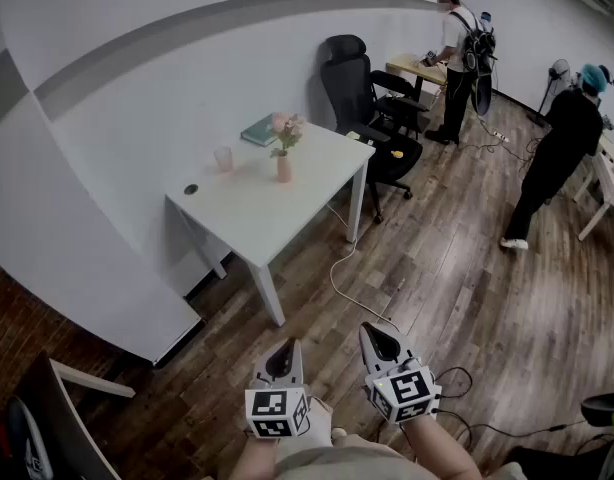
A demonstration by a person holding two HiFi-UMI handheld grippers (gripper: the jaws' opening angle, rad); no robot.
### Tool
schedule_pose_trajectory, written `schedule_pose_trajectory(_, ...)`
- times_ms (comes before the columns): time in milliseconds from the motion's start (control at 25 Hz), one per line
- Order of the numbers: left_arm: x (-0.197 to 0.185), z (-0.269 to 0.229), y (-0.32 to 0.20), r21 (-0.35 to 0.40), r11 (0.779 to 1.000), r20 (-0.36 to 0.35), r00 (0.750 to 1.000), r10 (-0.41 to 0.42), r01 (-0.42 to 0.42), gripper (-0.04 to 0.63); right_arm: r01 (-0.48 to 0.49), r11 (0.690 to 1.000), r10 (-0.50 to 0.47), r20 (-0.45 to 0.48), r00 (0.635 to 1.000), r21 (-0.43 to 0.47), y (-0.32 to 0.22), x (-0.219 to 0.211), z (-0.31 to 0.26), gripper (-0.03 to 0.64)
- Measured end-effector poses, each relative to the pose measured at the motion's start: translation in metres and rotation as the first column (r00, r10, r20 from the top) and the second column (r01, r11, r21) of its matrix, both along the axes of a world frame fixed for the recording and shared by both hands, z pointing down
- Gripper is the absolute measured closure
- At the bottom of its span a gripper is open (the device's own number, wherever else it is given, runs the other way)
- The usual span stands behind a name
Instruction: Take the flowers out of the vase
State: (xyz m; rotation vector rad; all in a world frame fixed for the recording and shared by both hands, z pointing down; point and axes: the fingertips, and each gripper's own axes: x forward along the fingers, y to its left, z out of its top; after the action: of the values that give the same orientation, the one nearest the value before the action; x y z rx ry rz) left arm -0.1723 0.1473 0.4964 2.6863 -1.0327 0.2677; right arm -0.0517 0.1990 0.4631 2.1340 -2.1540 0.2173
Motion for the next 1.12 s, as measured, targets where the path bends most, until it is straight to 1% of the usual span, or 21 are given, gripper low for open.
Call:
schedule_pose_trajectory(120, -0.017, -0.010, 0.029, 0.012, 1.000, -0.011, 1.000, 0.004, -0.003, 0.586, 0.004, 1.000, -0.004, -0.003, 1.000, 0.015, 0.027, -0.019, -0.007, 0.617)
schedule_pose_trajectory(240, -0.029, -0.021, 0.047, 0.020, 1.000, -0.028, 1.000, -0.006, 0.007, 0.586, 0.012, 1.000, -0.012, -0.001, 1.000, 0.028, 0.047, -0.032, -0.016, 0.617)
schedule_pose_trajectory(440, -0.042, -0.030, 0.058, 0.041, 0.999, -0.042, 0.999, -0.014, 0.016, 0.586, 0.035, 0.998, -0.035, 0.007, 0.999, 0.053, 0.061, -0.051, -0.022, 0.617)
schedule_pose_trajectory(560, -0.045, -0.034, 0.060, 0.047, 0.999, -0.044, 0.999, -0.005, 0.007, 0.586, 0.041, 0.998, -0.042, 0.017, 0.999, 0.051, 0.063, -0.057, -0.022, 0.617)
schedule_pose_trajectory(720, -0.048, -0.034, 0.061, 0.054, 0.999, -0.044, 0.999, -0.005, 0.007, 0.586, 0.035, 0.998, -0.037, 0.039, 0.999, 0.047, 0.062, -0.057, -0.021, 0.617)
schedule_pose_trajectory(840, -0.046, -0.037, 0.063, 0.060, 0.998, -0.043, 0.999, 0.002, 0.000, 0.585, 0.022, 0.999, -0.023, 0.033, 0.999, 0.046, 0.063, -0.053, -0.023, 0.617)
schedule_pose_trajectory(1120, -0.037, -0.038, 0.066, 0.070, 0.998, -0.042, 0.999, 0.007, -0.004, 0.584, 0.024, 0.999, -0.025, 0.016, 1.000, 0.034, 0.064, -0.042, -0.020, 0.617)
